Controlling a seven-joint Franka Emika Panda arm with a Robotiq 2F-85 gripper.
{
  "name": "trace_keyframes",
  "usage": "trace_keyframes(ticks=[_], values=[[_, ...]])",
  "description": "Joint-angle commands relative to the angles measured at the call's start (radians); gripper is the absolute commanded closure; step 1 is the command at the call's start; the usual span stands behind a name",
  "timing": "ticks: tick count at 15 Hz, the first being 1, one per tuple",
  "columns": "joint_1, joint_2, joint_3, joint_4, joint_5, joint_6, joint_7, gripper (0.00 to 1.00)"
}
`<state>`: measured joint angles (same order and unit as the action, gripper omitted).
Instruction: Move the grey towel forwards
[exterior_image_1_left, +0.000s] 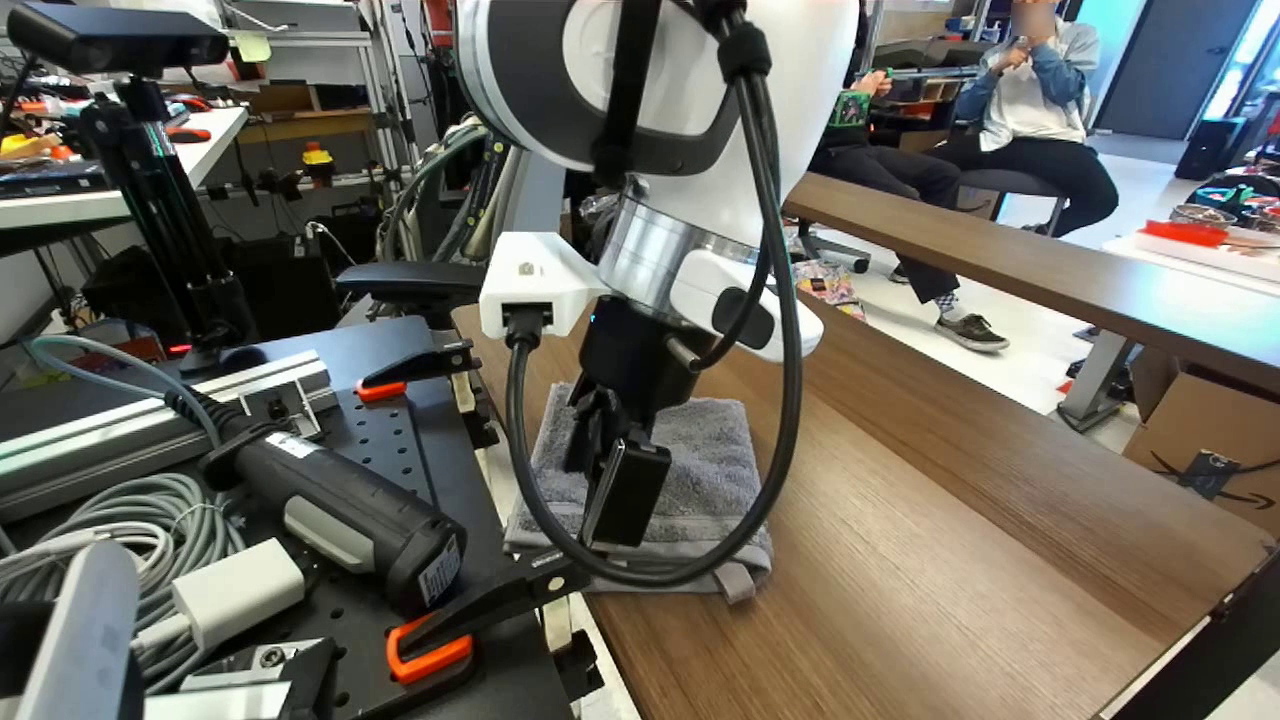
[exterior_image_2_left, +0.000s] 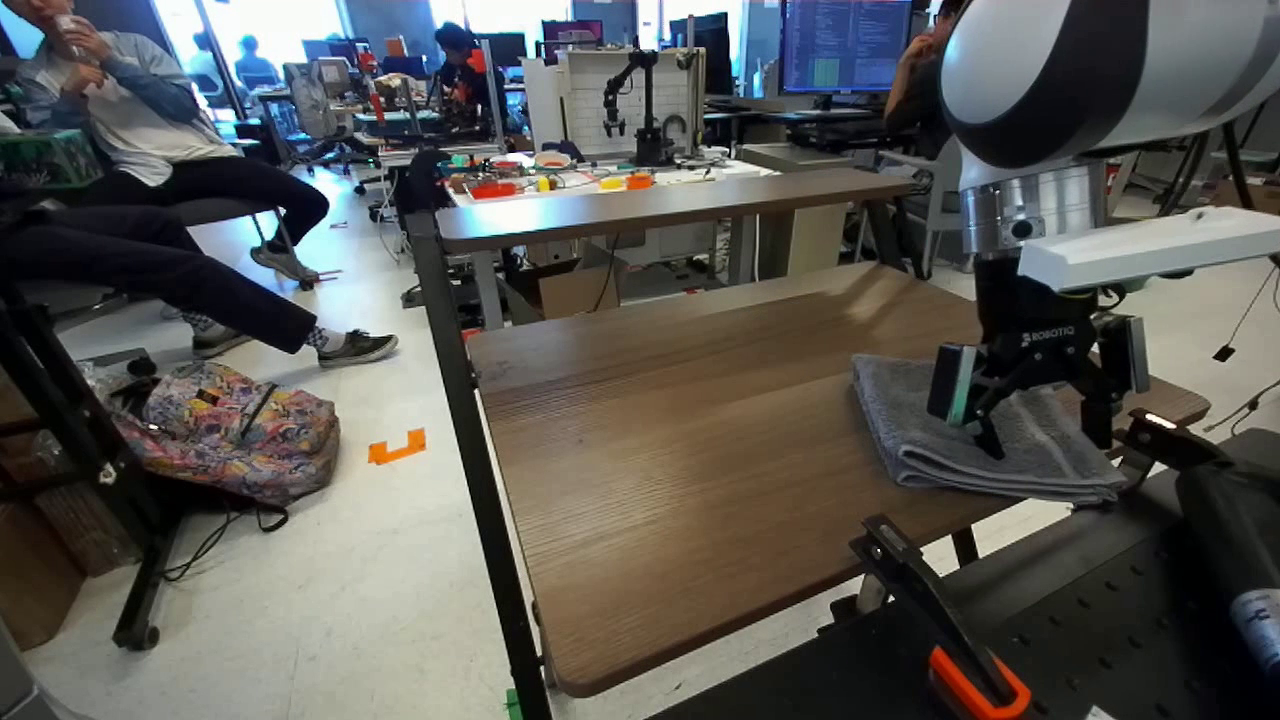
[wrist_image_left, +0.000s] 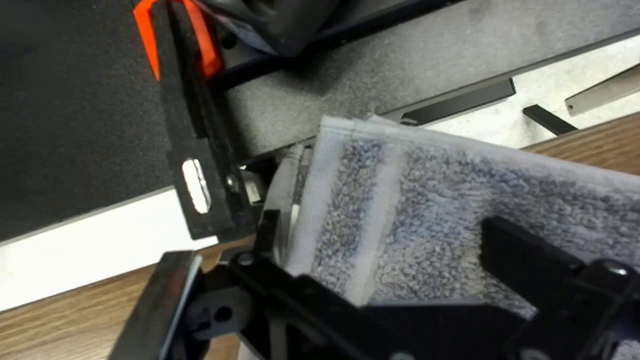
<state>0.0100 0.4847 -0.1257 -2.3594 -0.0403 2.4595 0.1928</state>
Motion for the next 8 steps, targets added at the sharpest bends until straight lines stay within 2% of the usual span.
trace_keyframes(ticks=[1, 6, 7, 8], values=[[0.011, -0.093, -0.007, -0.026, -0.027, -0.023, 0.012, 0.0], [-0.014, -0.274, 0.034, -0.024, 0.027, -0.07, -0.032, 0.0], [-0.006, -0.18, 0.025, 0.003, 0.0, -0.022, 0.002, 0.0], [-0.008, -0.217, 0.029, 0.002, 0.001, -0.043, 0.002, 0.0]])
